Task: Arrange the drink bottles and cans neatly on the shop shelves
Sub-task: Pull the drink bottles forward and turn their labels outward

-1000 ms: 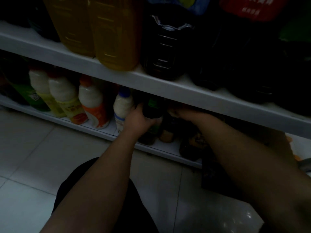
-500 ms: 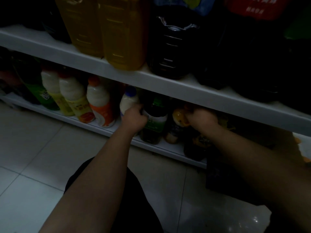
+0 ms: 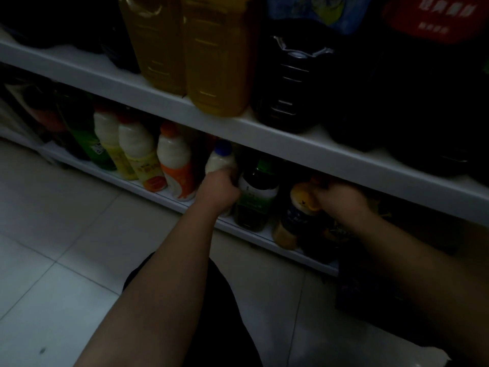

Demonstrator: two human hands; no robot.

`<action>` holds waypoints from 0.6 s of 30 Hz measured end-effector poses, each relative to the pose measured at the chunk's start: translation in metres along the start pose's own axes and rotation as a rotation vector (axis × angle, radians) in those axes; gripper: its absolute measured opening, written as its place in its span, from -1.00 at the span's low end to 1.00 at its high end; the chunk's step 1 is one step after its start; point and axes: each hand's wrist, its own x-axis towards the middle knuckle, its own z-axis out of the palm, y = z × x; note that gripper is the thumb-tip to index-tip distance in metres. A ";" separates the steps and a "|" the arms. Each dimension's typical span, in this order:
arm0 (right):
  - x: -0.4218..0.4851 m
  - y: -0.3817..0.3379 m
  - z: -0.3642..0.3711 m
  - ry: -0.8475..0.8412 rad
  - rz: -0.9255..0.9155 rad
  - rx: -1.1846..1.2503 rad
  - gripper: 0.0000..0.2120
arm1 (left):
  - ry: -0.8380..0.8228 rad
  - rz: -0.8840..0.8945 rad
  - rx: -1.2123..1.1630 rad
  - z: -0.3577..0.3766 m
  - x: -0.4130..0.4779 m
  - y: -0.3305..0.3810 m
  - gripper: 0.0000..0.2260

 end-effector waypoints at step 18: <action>-0.003 -0.002 0.007 -0.054 0.045 0.248 -0.81 | -0.109 0.176 -0.354 -0.027 0.052 -0.045 -0.28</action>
